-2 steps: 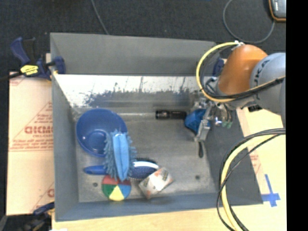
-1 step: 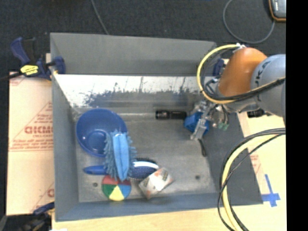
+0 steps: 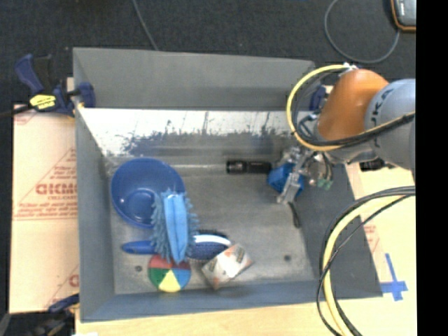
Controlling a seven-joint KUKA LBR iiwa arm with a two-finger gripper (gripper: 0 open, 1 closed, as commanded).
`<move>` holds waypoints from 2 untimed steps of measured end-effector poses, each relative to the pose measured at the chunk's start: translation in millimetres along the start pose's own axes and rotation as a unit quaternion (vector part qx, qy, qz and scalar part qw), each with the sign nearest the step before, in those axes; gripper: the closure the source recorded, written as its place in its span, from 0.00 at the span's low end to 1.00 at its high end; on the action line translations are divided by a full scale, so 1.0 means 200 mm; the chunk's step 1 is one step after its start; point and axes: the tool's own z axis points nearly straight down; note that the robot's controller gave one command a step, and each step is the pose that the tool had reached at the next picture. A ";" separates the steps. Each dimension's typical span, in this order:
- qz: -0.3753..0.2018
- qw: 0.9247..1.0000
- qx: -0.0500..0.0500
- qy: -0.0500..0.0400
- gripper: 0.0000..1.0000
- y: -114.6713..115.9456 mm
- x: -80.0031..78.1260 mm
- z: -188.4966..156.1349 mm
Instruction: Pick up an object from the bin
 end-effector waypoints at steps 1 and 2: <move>0.000 1.000 0.000 -0.001 1.00 0.00 0.00 -0.03; -0.001 1.000 0.001 0.004 1.00 0.00 0.01 -0.14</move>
Offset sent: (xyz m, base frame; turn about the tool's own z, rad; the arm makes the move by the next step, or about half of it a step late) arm -0.0001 -0.0003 0.0976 -0.0005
